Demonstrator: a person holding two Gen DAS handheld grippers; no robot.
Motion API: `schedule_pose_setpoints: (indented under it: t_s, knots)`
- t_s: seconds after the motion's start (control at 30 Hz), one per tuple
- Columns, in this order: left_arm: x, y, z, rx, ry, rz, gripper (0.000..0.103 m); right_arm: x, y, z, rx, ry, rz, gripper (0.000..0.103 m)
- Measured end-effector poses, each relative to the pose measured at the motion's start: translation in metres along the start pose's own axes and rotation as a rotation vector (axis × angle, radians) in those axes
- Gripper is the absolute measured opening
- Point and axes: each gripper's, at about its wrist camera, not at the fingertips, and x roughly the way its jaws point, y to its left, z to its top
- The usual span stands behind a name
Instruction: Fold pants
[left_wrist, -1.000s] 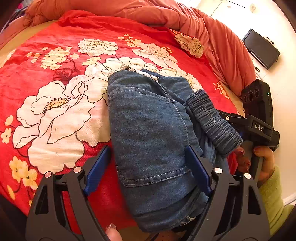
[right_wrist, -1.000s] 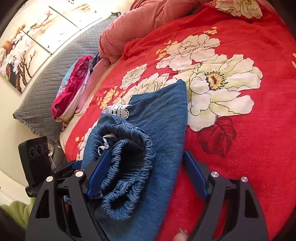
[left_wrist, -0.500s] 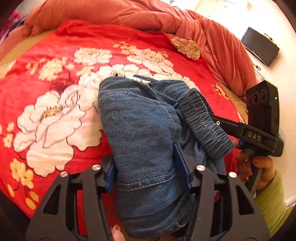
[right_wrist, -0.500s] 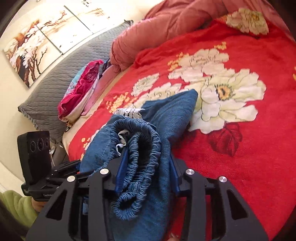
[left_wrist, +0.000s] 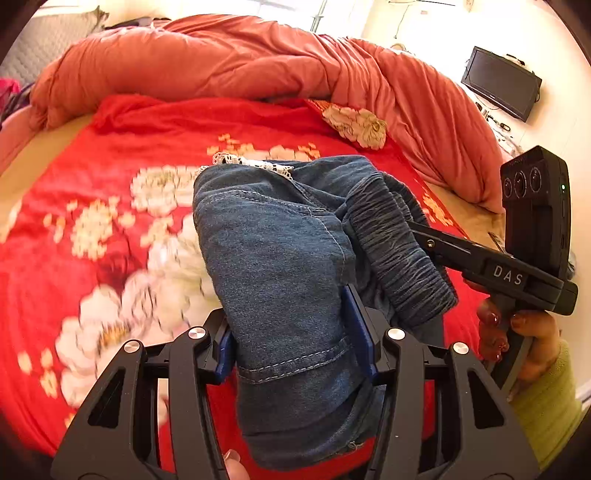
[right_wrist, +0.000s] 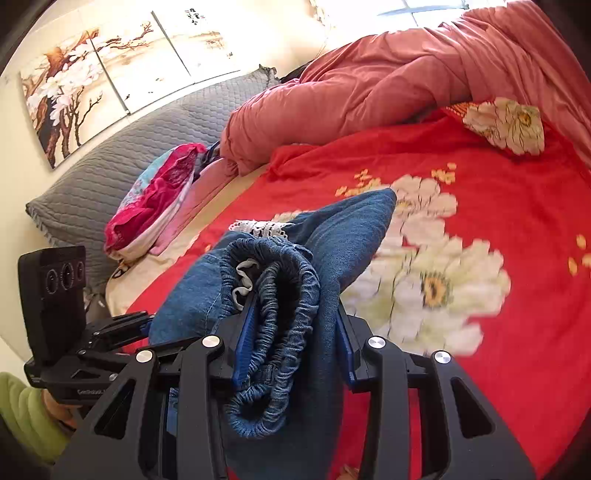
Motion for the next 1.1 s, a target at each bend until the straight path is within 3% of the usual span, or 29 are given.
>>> schedule_pose_setpoints:
  t_s: [0.43,0.67,0.8,0.93,1.1]
  knots:
    - [0.046,0.025,0.054,-0.007,-0.019,0.026,0.043,0.044,-0.026,0.048,-0.044,-0.02,-0.068,0.036]
    - [0.062,0.031,0.065,0.011,-0.03,0.058,0.043,0.063,-0.038,0.054,-0.046,-0.014,-0.086,0.036]
    - [0.078,0.038,0.062,0.005,0.006,0.075,0.043,0.077,-0.043,0.051,-0.049,0.014,-0.119,0.036]
    - [0.092,0.047,0.057,-0.032,0.066,0.094,0.043,0.093,-0.051,0.043,-0.042,0.077,-0.185,0.044]
    - [0.09,0.047,0.055,-0.031,0.068,0.1,0.05,0.094,-0.065,0.036,0.022,0.102,-0.225,0.059]
